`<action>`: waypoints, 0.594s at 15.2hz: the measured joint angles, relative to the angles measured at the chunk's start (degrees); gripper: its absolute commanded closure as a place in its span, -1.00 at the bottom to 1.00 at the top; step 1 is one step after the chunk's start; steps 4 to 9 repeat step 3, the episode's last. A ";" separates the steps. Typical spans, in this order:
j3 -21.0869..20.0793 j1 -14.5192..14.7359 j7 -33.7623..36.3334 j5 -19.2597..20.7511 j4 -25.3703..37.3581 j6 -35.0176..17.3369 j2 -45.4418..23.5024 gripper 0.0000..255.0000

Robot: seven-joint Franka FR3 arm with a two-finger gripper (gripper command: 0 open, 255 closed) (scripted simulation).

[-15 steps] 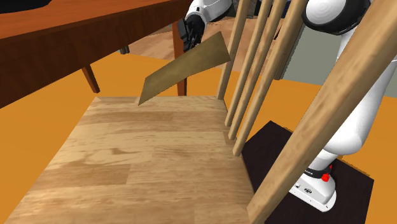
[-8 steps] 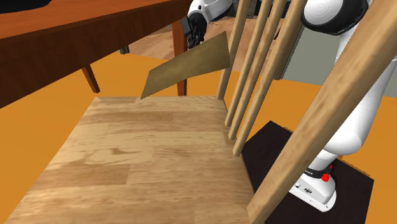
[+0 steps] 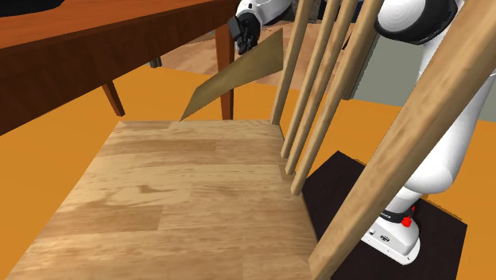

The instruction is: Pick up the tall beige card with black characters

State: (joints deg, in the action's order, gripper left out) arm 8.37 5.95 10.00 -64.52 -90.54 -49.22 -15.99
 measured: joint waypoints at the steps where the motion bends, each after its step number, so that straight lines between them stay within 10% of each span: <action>1: 0.32 -0.09 0.24 -0.44 0.55 1.79 -0.31 1.00; 9: 0.79 0.38 0.99 -0.88 0.42 2.21 -0.22 1.00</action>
